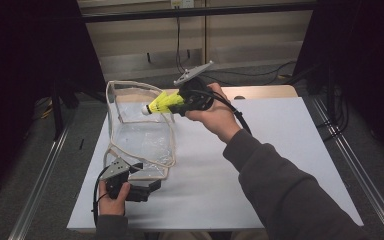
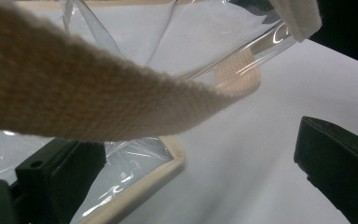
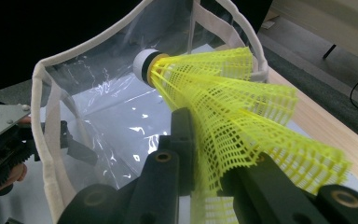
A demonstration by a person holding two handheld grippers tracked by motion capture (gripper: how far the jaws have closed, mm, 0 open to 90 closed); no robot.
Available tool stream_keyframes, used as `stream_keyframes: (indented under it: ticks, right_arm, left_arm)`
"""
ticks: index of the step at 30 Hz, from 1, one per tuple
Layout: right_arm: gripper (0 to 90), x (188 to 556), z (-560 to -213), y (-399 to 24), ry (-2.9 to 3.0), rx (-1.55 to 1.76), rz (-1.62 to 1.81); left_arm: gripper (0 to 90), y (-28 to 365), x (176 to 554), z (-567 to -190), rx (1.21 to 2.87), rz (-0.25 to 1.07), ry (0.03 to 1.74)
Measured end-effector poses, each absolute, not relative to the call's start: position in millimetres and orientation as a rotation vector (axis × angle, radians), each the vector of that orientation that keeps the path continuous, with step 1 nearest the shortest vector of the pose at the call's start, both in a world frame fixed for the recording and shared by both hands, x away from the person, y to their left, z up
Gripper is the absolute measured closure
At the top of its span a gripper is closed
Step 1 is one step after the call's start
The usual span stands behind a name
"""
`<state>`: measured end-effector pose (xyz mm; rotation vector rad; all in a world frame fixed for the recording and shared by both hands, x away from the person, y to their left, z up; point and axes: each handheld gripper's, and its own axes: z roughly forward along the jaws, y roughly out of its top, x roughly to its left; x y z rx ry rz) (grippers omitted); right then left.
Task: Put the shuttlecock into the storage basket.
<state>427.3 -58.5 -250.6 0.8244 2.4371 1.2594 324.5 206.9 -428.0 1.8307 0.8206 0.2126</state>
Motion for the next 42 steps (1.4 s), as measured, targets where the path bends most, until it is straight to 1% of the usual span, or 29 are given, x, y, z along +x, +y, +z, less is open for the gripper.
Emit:
stream_keyframes:
  ticks: [42]
  right_arm:
    - [82.4, 437.1, -255.1, -10.6, 2.482, 0.746, 1.231]
  left_arm:
    - [1.9, 208.3, 325.3, -428.6, 1.834, 0.208, 0.81]
